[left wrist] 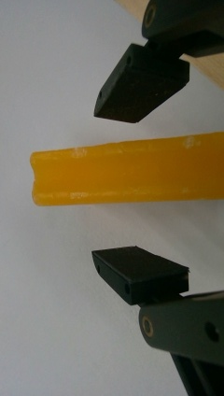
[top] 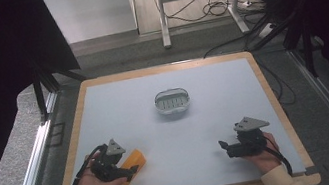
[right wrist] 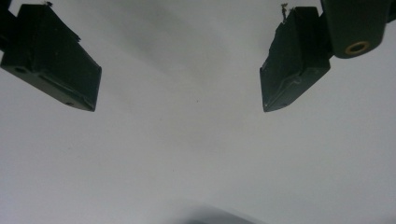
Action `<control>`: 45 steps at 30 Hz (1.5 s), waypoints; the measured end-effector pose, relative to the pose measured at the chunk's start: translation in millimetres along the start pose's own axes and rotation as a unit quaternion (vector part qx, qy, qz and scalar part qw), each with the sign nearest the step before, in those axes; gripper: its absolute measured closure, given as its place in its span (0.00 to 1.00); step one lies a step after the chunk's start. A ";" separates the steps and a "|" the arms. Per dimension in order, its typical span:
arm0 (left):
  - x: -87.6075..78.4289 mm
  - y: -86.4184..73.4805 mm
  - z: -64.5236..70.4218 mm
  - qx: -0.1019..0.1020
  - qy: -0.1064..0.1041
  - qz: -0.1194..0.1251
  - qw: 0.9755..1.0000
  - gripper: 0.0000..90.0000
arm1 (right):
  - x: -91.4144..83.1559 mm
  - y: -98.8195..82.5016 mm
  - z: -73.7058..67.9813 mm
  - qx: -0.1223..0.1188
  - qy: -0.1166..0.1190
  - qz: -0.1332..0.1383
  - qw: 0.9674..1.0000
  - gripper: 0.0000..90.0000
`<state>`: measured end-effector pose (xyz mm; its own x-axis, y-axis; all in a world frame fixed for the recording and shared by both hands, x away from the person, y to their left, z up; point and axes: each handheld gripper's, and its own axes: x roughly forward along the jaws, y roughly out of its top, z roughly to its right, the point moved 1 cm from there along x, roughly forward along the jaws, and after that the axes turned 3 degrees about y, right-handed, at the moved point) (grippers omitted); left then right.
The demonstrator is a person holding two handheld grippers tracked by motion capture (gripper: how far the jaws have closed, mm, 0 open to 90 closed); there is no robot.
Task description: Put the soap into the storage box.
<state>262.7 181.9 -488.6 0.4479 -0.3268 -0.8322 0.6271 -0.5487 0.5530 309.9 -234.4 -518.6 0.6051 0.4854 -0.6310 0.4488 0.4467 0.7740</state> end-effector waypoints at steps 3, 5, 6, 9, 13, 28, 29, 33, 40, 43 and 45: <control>5.3 1.7 0.4 0.001 -0.001 -0.017 1.000 0.32 | -0.1 -0.1 0.4 0.001 0.000 0.000 1.000 0.14; 9.3 3.3 0.8 0.002 -0.004 -0.027 1.000 0.33 | 0.2 0.1 0.3 0.001 0.000 0.000 1.000 0.14; 13.0 4.8 1.8 0.003 -0.007 -0.036 0.999 0.33 | 0.1 0.3 -0.1 -0.001 0.000 -0.001 1.000 0.14; 16.3 6.3 2.5 0.004 -0.008 -0.044 0.999 0.36 | 0.0 0.3 -0.4 -0.003 0.000 -0.001 1.000 0.14; 22.4 8.4 2.7 0.000 -0.001 -0.052 0.999 0.40 | -0.2 0.2 0.0 -0.003 -0.001 -0.002 1.000 0.14; 30.4 8.6 3.1 -0.005 -0.018 -0.070 0.997 0.68 | -0.1 0.9 0.0 -0.004 -0.007 -0.008 1.000 0.14; 30.3 8.5 2.9 -0.008 -0.017 -0.065 0.998 0.68 | 0.0 0.9 0.1 -0.004 -0.006 -0.008 1.000 0.14; 23.2 10.1 0.7 -0.010 -0.028 -0.056 0.998 0.69 | -1.9 3.3 -0.9 0.004 0.005 0.000 1.000 0.14; 13.5 11.0 -1.6 -0.003 -0.031 -0.048 0.998 0.69 | -0.7 2.7 -1.4 0.003 0.004 -0.004 1.000 0.14; 9.9 11.6 -3.8 0.001 -0.036 -0.046 0.998 0.69 | -0.7 2.3 -0.5 0.004 0.001 -0.005 1.000 0.14; 7.6 12.5 -5.6 0.005 -0.038 -0.047 0.998 0.69 | -0.3 2.0 -0.6 0.003 0.000 -0.006 1.000 0.14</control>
<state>277.4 176.9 -487.8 0.3380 -0.3302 -0.8813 0.6577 -0.5870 0.4721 310.1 -233.2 -516.9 0.5988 0.4805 -0.6407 0.4608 0.4476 0.7663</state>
